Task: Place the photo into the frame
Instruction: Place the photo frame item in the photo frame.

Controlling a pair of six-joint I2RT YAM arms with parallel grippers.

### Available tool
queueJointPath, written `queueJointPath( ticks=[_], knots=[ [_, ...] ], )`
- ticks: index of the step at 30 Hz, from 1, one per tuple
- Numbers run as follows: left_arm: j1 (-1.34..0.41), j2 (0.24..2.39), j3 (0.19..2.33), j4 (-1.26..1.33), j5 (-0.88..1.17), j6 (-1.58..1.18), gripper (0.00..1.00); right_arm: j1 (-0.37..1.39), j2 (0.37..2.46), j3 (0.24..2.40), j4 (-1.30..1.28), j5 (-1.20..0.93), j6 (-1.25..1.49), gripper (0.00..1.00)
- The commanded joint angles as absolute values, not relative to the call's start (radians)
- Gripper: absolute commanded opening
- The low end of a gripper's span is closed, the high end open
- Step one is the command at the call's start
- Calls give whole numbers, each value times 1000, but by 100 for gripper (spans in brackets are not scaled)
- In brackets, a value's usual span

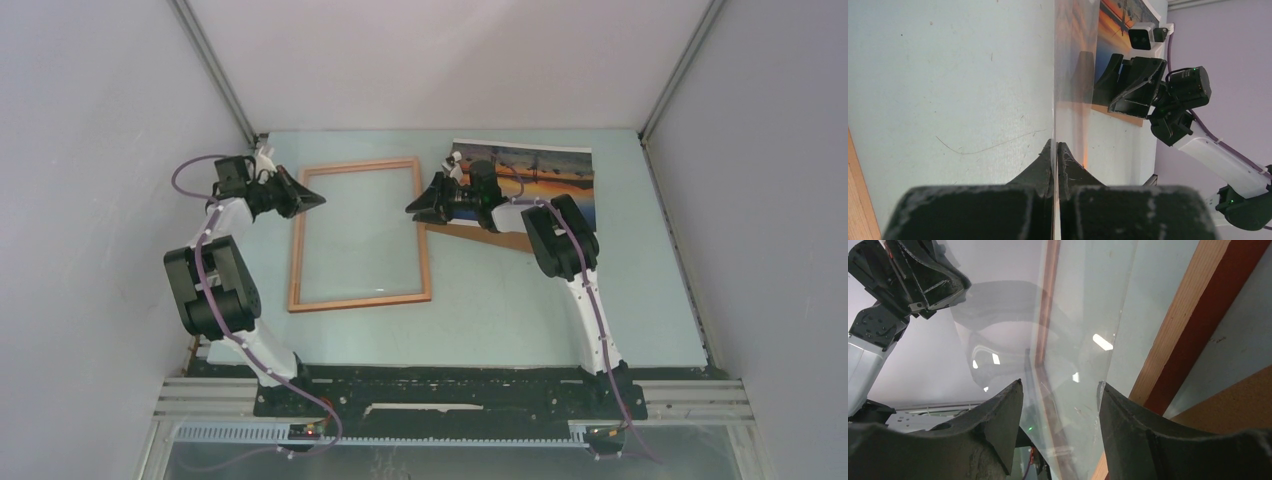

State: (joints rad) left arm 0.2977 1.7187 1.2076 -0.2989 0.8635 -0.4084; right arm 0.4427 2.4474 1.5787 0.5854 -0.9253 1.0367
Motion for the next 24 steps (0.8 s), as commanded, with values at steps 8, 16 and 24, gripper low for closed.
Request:
queueJointPath(
  ticks=[8,16,24],
  knots=[
    [284,1704,1209,-357,837,-324,0,438,2338,1609,326,-851,854,71],
    [285,1733,1235,-373,835,-318,0,419,2221,1581,56,-723,681,75],
    [283,1732,1243,-368,849,-307,0,378,2160,1494,91,-718,660,75]
  ],
)
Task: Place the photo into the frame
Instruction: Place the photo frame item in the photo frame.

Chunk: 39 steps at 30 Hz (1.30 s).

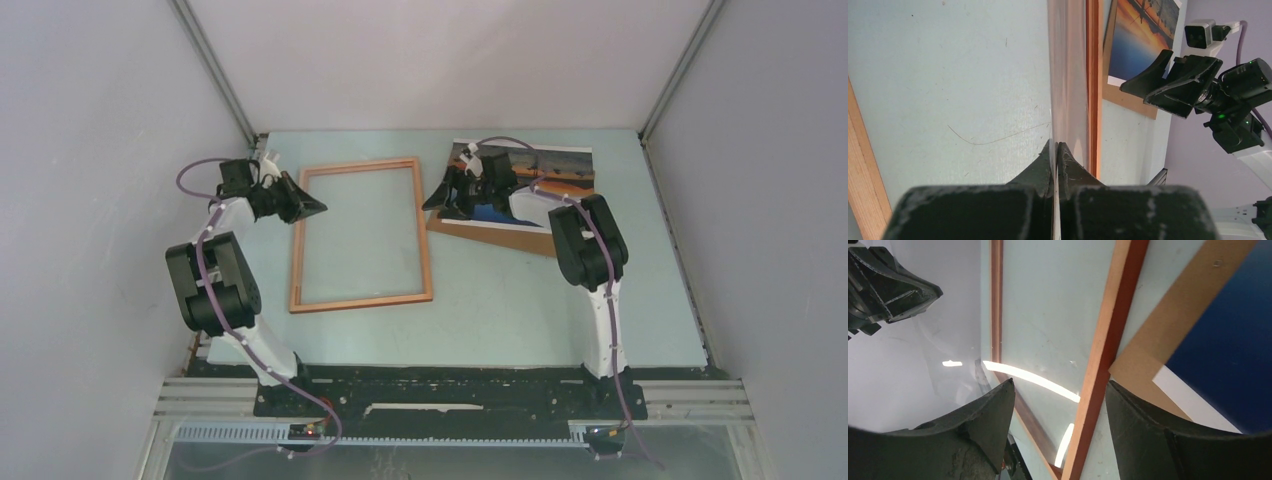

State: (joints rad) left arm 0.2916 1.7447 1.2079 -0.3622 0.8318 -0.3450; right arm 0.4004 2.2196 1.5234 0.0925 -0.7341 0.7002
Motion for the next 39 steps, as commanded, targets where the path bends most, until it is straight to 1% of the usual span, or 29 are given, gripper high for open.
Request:
queueJointPath(
  ticks=[1,8,17,30,34,39],
  knots=[
    [282,1724,1240,-368,848,-302,0,376,2165,1490,101,-723,667,74],
    [279,1654,1198,-350,845,-280,0,374,2196,1488,159,-753,702,74],
    [265,1633,1193,-343,861,-283,0,371,2196,1480,176,-758,709,73],
    [247,1718,1264,-331,864,-348,0,372,2199,1476,192,-764,719,73],
    [243,1756,1290,-345,837,-373,0,375,2204,1480,193,-765,721,72],
    [243,1787,1336,-388,831,-376,5,380,2225,1496,190,-764,727,72]
  ],
)
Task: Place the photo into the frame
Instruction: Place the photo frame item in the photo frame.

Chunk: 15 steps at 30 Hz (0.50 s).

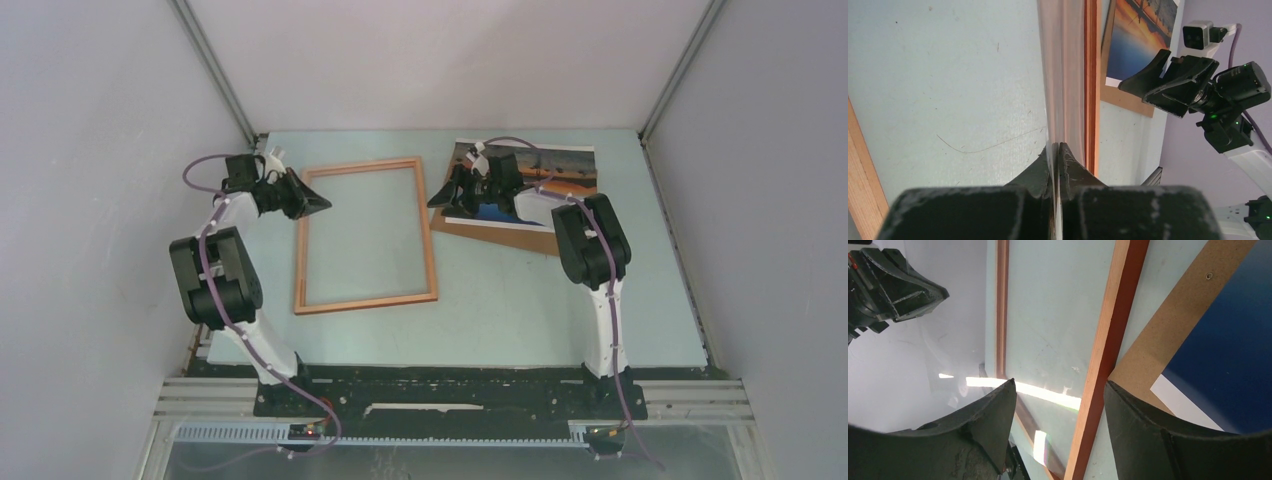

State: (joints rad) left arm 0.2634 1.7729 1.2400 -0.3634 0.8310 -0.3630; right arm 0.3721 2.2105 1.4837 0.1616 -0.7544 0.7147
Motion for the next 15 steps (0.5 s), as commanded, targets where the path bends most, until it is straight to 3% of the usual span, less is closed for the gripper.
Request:
queueJointPath(
  ticks=[1,15],
  knots=[
    [244,1795,1350,-400,826,-370,5,384,2235,1503,187,-762,726,72],
    [243,1833,1376,-480,839,-371,14,410,2301,1598,86,-731,704,72]
  ],
)
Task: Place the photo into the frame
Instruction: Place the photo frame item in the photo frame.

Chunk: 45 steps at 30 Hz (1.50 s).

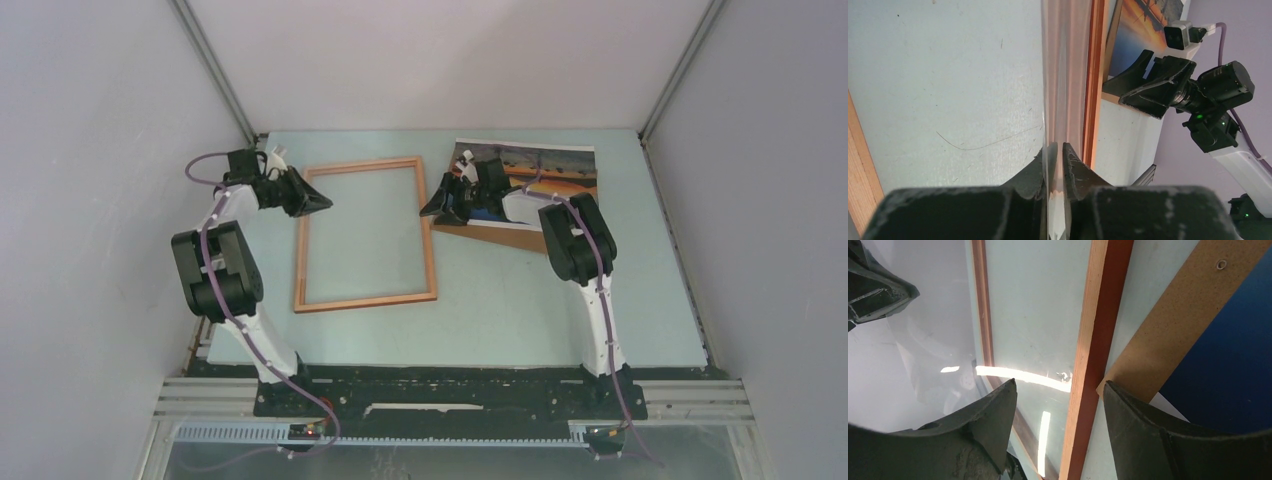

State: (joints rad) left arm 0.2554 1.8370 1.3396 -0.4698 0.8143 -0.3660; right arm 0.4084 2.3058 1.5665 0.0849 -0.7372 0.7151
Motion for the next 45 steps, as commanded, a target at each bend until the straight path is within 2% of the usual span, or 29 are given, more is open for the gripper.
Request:
queueJointPath(
  ticks=[1,4,10,17,29,39,45],
  knots=[
    [242,1831,1369,-481,837,-373,15,410,2302,1599,88,-732,705,72],
    [243,1826,1359,-481,831,-367,16,411,2310,1601,89,-733,709,72],
    [242,1798,1338,-431,853,-355,6,412,2310,1605,81,-721,707,72],
    [243,1696,1284,-354,878,-354,0,409,2303,1600,107,-731,712,71],
    [217,1603,1231,-307,905,-369,0,404,2297,1593,139,-752,720,72],
    [210,1557,1217,-296,899,-363,0,349,2275,1590,268,-828,808,73],
    [207,1545,1206,-290,898,-361,0,329,2369,1772,287,-907,880,74]
  ],
)
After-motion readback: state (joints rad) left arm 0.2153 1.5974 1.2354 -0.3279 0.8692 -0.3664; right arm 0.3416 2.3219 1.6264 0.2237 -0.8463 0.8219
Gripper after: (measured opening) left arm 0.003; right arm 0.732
